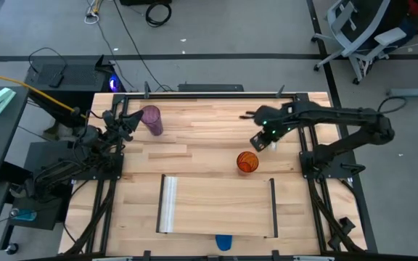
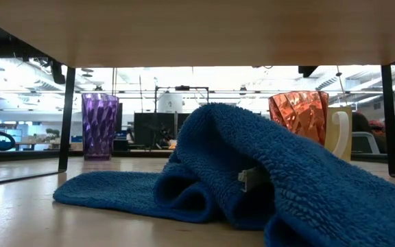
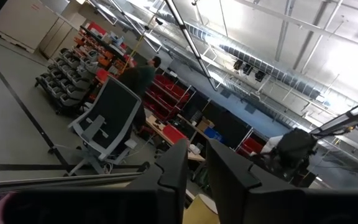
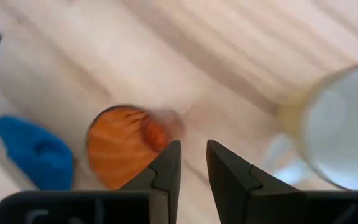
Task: Stack small to large cups/mugs on shelf
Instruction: Move the yellow mug to the middle of the table
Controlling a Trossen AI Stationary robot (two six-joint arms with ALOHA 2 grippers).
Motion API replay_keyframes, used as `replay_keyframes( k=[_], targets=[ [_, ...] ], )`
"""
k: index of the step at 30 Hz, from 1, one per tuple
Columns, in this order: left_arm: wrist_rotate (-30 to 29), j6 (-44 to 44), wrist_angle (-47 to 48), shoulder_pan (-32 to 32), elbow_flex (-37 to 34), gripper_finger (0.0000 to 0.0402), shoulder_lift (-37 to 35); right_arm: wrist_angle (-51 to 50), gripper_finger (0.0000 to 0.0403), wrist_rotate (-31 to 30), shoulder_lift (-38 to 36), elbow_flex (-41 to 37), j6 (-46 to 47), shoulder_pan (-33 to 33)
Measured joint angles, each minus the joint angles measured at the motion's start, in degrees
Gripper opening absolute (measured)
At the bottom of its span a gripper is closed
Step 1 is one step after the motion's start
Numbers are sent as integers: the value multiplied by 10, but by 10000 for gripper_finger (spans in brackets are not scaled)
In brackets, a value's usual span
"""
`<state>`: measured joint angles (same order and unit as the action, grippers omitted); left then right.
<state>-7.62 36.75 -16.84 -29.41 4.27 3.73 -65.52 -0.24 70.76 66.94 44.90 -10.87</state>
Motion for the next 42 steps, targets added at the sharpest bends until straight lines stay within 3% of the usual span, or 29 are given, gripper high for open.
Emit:
replay_keyframes(
  k=[8,21,34,42],
  targets=[
    [0,0,0,0,0,67,0,-91,84,-24,-42,0,14,-93],
    [0,0,0,0,0,71,0,-167,84,-59,-21,0,-66,-231],
    [0,0,0,0,0,84,0,-82,84,-27,-17,-122,-98,-261],
    [0,0,0,0,0,88,0,-59,84,-15,-22,-129,-91,-261]
  ],
)
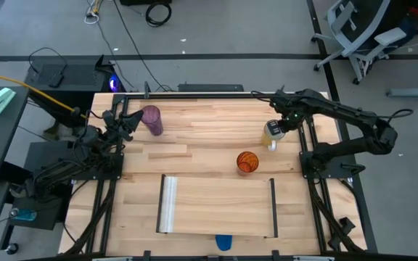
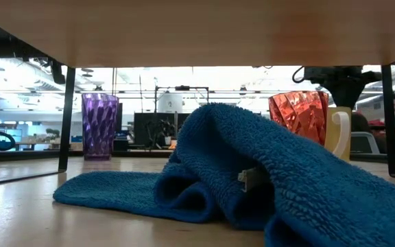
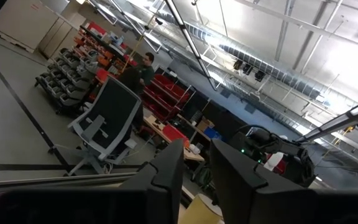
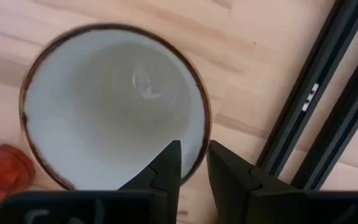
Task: Stack small to large cups/mugs on shelf
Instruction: Move the yellow mug to the middle of the table
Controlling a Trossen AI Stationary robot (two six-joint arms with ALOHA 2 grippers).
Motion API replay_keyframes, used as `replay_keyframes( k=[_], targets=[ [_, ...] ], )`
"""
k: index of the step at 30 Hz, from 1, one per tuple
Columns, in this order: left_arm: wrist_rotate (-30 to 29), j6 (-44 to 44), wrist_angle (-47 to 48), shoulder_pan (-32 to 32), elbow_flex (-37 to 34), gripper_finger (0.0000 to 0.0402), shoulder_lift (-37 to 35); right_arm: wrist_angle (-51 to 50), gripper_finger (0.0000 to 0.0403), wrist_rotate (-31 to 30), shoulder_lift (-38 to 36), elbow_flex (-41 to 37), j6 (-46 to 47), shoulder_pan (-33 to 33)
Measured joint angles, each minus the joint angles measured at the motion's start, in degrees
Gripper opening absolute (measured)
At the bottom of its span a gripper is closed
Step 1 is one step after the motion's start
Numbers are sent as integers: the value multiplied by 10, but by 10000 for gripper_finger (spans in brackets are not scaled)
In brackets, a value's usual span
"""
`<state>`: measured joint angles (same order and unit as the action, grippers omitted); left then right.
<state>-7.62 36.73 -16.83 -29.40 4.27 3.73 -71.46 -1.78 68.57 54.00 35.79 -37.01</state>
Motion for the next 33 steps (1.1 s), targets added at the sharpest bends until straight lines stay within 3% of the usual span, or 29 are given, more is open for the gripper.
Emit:
replay_keyframes(
  k=[17,26,33],
  targets=[
    [0,1,0,0,0,85,0,39,81,1,34,0,3,-12],
    [0,1,0,0,0,79,0,41,15,-1,32,1,12,-13],
    [0,1,18,0,0,73,0,38,9,4,35,20,4,-12]
  ],
)
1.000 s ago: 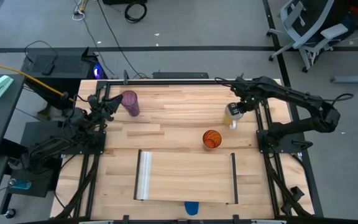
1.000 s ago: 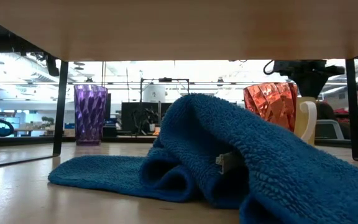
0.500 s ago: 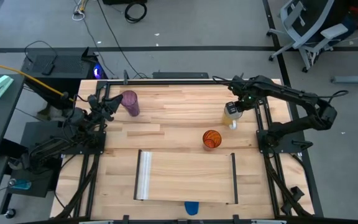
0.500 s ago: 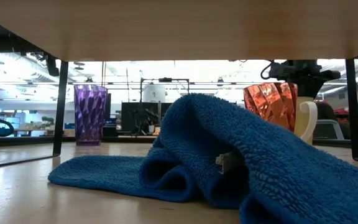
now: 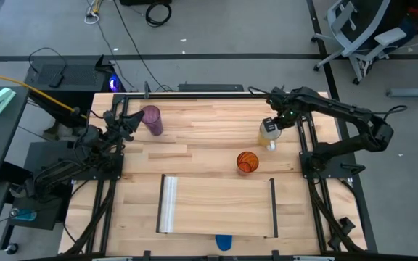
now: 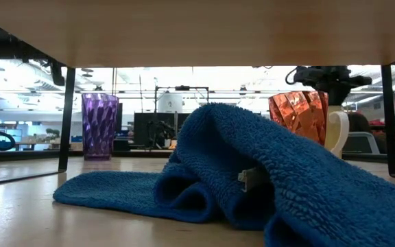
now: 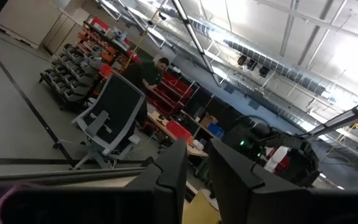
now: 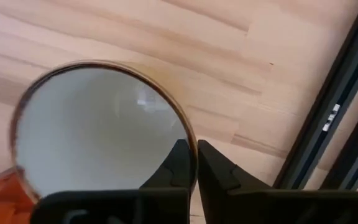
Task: Stack small to large cups/mugs on shelf
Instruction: Move the yellow mug to the middle of the table
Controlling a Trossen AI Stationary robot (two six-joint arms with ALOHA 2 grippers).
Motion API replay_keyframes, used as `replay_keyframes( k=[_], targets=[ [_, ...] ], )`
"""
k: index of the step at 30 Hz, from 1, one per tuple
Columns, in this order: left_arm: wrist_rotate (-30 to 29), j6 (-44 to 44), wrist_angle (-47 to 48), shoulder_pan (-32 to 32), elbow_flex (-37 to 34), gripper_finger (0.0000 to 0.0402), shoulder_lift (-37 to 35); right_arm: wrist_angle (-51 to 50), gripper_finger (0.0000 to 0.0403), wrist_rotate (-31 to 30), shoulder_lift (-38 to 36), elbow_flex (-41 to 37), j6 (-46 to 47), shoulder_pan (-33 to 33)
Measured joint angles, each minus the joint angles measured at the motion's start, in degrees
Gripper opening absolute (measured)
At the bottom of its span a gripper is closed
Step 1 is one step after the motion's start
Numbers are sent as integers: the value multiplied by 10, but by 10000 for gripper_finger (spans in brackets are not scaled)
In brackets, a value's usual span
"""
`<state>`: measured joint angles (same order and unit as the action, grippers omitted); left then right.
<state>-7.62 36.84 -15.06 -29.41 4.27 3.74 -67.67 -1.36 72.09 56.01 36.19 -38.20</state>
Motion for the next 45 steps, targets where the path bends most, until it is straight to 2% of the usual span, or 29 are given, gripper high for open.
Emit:
replay_keyframes(
  k=[8,13,20,31,35,45],
  targets=[
    [0,0,24,0,0,57,0,-6,9,-4,2,118,40,18],
    [0,0,30,0,0,49,0,-25,9,-8,35,212,48,43],
    [0,0,30,0,0,50,0,-44,9,-14,133,354,36,98],
    [6,0,30,0,0,45,0,-136,9,-39,308,570,-14,191],
    [19,0,30,0,0,41,0,-158,9,-54,332,603,-12,228],
    [19,-2,35,0,0,40,0,-169,9,-58,366,605,17,308]
  ],
)
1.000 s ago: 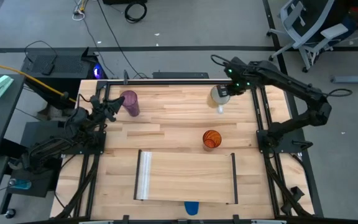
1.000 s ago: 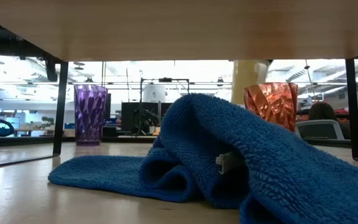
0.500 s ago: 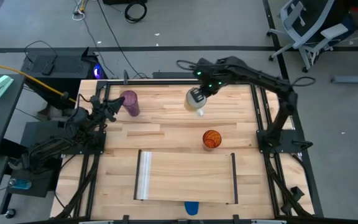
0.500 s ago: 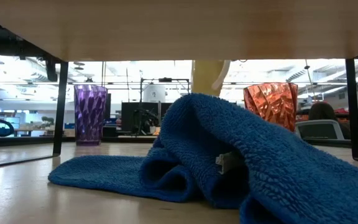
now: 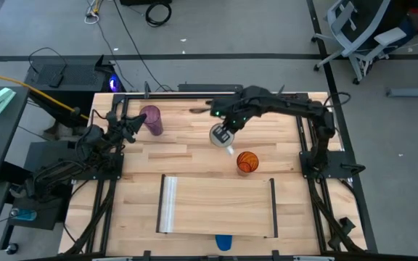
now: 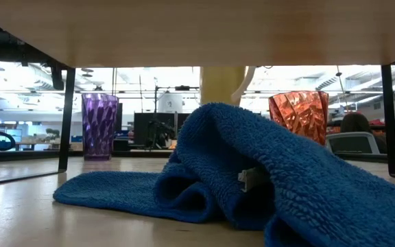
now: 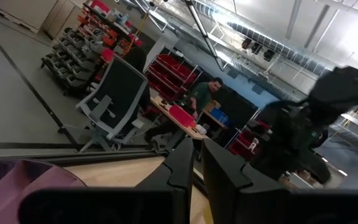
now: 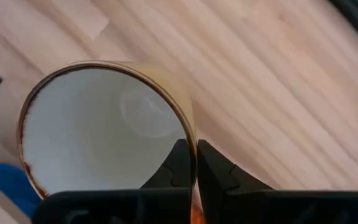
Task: Stack small to large cups/mugs on shelf
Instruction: Move the yellow mug to the middle of the table
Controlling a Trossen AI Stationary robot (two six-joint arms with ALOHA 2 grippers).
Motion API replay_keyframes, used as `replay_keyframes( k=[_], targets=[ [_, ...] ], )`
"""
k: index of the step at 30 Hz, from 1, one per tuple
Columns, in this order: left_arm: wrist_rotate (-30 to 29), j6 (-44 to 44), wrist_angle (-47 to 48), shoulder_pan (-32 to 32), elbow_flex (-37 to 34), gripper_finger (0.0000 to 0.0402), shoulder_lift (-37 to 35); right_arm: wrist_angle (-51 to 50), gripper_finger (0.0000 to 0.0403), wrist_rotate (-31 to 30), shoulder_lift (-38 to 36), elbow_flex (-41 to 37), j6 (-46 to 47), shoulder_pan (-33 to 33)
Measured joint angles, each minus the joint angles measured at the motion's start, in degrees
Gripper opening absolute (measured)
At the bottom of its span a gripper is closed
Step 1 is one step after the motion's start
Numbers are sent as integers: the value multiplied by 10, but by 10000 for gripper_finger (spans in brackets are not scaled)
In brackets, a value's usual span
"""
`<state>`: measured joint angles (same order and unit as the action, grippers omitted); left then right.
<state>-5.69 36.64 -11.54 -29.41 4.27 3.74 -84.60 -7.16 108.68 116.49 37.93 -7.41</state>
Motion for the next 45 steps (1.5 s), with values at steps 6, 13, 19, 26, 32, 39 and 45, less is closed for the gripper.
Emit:
replay_keyframes(
  k=[6,13,19,26,32,39,45],
  targets=[
    [0,0,7,0,0,43,0,1,9,3,22,0,14,30],
    [0,1,12,0,0,35,0,3,9,5,33,0,16,50],
    [0,2,16,0,0,30,0,2,9,11,43,-1,15,54],
    [0,1,21,0,0,36,0,2,9,29,48,-1,8,54],
    [0,1,22,0,0,28,0,9,9,42,53,-12,-4,53],
    [0,1,25,0,0,21,0,14,9,59,53,-41,-3,53],
    [0,1,25,0,0,28,0,24,9,61,53,-43,-4,53]
  ],
)
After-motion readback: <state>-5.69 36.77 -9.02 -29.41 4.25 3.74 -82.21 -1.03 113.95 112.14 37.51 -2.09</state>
